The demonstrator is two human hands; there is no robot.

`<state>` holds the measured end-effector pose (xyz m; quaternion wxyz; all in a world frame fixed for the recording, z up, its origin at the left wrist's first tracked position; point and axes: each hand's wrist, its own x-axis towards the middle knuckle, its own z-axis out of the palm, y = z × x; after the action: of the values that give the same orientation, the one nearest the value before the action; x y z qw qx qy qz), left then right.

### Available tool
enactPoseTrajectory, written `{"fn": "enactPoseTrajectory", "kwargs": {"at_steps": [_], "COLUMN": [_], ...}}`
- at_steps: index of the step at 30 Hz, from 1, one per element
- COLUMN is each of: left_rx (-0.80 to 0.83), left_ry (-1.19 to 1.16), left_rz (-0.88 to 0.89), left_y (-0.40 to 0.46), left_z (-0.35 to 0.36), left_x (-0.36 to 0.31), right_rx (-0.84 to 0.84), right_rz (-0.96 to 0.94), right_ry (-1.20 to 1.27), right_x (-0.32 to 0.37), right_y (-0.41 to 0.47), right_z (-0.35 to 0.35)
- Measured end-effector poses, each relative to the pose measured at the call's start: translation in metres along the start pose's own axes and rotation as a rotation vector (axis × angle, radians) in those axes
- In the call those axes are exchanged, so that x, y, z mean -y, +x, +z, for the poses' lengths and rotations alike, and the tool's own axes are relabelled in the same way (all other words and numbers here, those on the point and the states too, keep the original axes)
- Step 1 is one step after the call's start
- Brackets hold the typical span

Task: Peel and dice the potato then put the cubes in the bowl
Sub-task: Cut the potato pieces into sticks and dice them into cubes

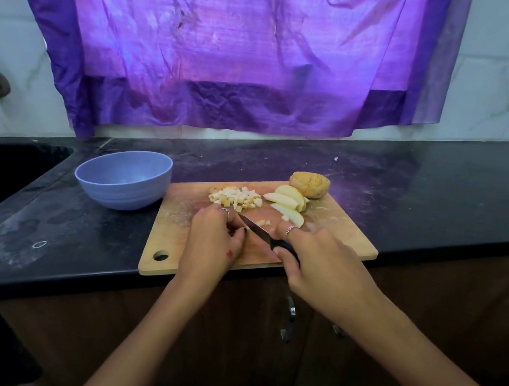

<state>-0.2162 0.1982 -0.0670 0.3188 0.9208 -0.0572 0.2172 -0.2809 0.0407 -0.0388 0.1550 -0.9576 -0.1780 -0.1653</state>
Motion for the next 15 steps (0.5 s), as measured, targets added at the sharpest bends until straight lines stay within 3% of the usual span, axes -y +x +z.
{"fn": "enactPoseTrajectory", "kwargs": {"at_steps": [15], "left_rx": [-0.028], "left_ry": [0.003], "left_rz": [0.023], "left_y": [0.004], "left_z": [0.004], "left_x": [0.004], "right_rx": [0.045], "right_rz": [-0.039], "right_ry": [-0.139], "right_x": [0.004], "right_y": [0.015], "right_z": [0.010]}}
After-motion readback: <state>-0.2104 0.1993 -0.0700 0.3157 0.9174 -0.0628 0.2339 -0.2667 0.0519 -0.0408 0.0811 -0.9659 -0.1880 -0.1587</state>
